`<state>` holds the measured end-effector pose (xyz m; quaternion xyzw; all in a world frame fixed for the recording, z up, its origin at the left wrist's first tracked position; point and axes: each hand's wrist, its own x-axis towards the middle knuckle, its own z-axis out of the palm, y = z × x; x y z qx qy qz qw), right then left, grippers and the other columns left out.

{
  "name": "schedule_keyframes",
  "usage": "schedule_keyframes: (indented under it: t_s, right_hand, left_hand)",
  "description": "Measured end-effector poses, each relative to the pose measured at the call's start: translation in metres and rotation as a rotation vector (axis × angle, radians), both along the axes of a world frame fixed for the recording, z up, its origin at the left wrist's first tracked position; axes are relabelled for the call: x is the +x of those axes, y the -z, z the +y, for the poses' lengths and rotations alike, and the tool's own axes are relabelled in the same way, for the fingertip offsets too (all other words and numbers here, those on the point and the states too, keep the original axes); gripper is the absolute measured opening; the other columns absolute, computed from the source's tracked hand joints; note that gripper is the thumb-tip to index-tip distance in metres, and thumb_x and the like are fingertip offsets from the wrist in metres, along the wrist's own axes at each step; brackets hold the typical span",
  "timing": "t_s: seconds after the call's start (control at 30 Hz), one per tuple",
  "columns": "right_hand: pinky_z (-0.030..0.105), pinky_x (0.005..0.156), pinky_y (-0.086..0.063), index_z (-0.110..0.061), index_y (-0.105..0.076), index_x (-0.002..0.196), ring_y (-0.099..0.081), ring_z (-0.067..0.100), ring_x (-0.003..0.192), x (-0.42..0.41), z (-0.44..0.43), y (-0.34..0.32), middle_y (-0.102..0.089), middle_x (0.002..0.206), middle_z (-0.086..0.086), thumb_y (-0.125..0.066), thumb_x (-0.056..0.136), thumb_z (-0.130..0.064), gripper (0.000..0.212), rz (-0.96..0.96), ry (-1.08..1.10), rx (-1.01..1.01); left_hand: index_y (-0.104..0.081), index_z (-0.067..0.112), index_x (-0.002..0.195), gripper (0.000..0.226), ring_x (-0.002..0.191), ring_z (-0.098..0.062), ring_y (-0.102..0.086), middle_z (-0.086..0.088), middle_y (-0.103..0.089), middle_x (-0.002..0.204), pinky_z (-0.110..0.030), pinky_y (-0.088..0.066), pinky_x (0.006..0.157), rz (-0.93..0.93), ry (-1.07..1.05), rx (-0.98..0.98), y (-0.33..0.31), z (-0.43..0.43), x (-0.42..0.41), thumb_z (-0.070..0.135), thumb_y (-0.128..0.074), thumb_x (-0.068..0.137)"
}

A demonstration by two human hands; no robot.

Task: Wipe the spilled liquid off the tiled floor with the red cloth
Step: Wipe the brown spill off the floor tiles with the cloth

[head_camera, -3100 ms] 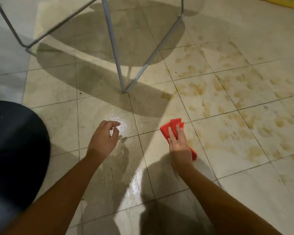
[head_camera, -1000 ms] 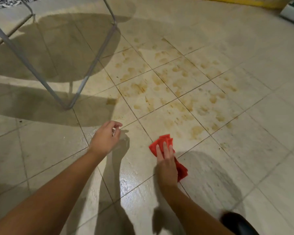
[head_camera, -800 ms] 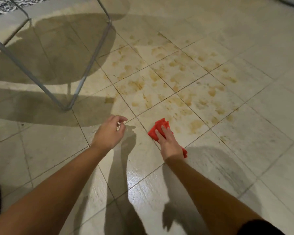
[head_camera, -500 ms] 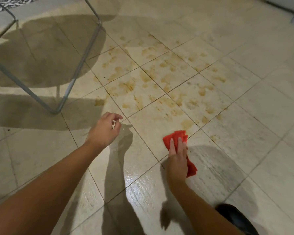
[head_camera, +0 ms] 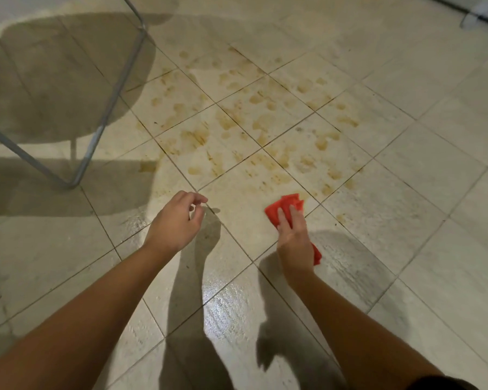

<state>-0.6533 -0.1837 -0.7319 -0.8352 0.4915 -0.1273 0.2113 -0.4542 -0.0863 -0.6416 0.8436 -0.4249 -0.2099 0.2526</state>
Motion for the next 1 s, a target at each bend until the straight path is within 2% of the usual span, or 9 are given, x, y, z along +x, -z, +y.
schedule_keyframes:
  t_s: [0.13, 0.23, 0.3, 0.4, 0.5, 0.67, 0.8, 0.9, 1.0]
  right_hand:
    - [0.051, 0.103, -0.038, -0.014, -0.025, 0.141, -0.014, 0.033, 0.139, -0.007, 0.037, -0.006, -0.014, 0.152, 0.012, -0.050, 0.082, 0.009, 0.068, -0.001, 0.124, 0.061]
    - [0.047, 0.077, -0.055, -0.010, -0.047, 0.126, -0.044, 0.040, 0.122, 0.007, 0.066, -0.003, -0.039, 0.140, 0.017, -0.070, 0.061, 0.002, 0.070, 0.017, -0.047, 0.016]
    - [0.044, 0.078, -0.055, -0.015, -0.040, 0.129, -0.045, 0.035, 0.122, 0.011, 0.075, 0.002, -0.034, 0.142, 0.012, -0.074, 0.062, -0.002, 0.076, 0.014, -0.186, 0.020]
    - [0.043, 0.088, -0.048, -0.016, -0.043, 0.129, -0.049, 0.032, 0.121, -0.003, 0.065, 0.002, -0.044, 0.137, 0.013, -0.080, 0.060, -0.006, 0.079, 0.040, -0.350, -0.061]
    - [0.046, 0.086, -0.046, -0.018, -0.043, 0.129, -0.048, 0.034, 0.121, -0.034, 0.044, -0.002, -0.045, 0.138, 0.014, -0.079, 0.065, -0.012, 0.074, 0.084, -0.469, -0.062]
    - [0.051, 0.091, -0.035, -0.018, -0.037, 0.135, -0.037, 0.038, 0.127, -0.079, 0.007, 0.002, -0.033, 0.144, 0.017, -0.068, 0.076, -0.002, 0.069, 0.064, -0.261, -0.056]
    - [0.060, 0.092, -0.040, -0.008, -0.034, 0.137, -0.031, 0.043, 0.130, -0.082, -0.013, -0.002, -0.028, 0.145, 0.023, -0.062, 0.080, 0.001, 0.064, 0.051, -0.013, -0.018]
    - [0.046, 0.112, -0.012, -0.013, -0.020, 0.142, -0.005, 0.033, 0.140, -0.055, -0.019, -0.005, -0.008, 0.153, 0.014, -0.046, 0.088, 0.004, 0.062, 0.073, 0.141, 0.037]
    - [0.037, 0.112, 0.007, -0.016, -0.005, 0.144, 0.010, 0.026, 0.141, -0.020, -0.023, -0.012, 0.007, 0.154, 0.008, -0.030, 0.090, 0.006, 0.064, 0.118, 0.110, 0.070]
  left_hand:
    - [-0.058, 0.021, 0.107, 0.022, 0.092, -0.015, -0.055, 0.002, -0.055, 0.112, -0.033, -0.045, 0.082, 0.010, 0.003, 0.015, 0.004, 0.000, 0.001, 0.020, -0.043, 0.091]
    - [-0.058, 0.020, 0.106, 0.022, 0.093, -0.016, -0.056, 0.001, -0.055, 0.114, -0.034, -0.046, 0.082, 0.017, 0.004, 0.029, 0.006, -0.001, 0.000, 0.020, -0.042, 0.091]
    - [-0.058, 0.021, 0.105, 0.021, 0.095, -0.016, -0.057, 0.001, -0.055, 0.115, -0.034, -0.046, 0.082, 0.014, 0.012, 0.033, 0.007, -0.004, -0.002, 0.020, -0.042, 0.091]
    - [-0.058, 0.021, 0.107, 0.022, 0.097, -0.017, -0.056, 0.001, -0.054, 0.115, -0.035, -0.046, 0.083, 0.014, 0.025, 0.038, 0.007, -0.010, -0.005, 0.019, -0.042, 0.092]
    - [-0.057, 0.021, 0.108, 0.023, 0.096, -0.017, -0.056, 0.001, -0.054, 0.114, -0.035, -0.046, 0.083, 0.011, 0.034, 0.030, 0.006, -0.015, -0.009, 0.020, -0.042, 0.091]
    - [-0.057, 0.019, 0.110, 0.024, 0.096, -0.016, -0.055, 0.000, -0.054, 0.115, -0.033, -0.045, 0.083, 0.010, 0.065, 0.027, 0.002, -0.025, -0.019, 0.019, -0.041, 0.092]
    - [-0.057, 0.020, 0.111, 0.025, 0.093, -0.013, -0.053, 0.001, -0.053, 0.113, -0.029, -0.042, 0.078, 0.001, 0.086, 0.018, -0.003, -0.027, -0.028, 0.018, -0.041, 0.092]
    - [-0.056, 0.021, 0.111, 0.025, 0.093, -0.013, -0.053, 0.001, -0.054, 0.114, -0.029, -0.042, 0.079, -0.017, 0.109, 0.005, -0.011, -0.027, -0.034, 0.019, -0.041, 0.092]
    - [-0.056, 0.022, 0.112, 0.025, 0.095, -0.009, -0.051, 0.004, -0.052, 0.114, -0.028, -0.041, 0.076, -0.036, 0.133, -0.009, -0.022, -0.029, -0.042, 0.019, -0.040, 0.092]
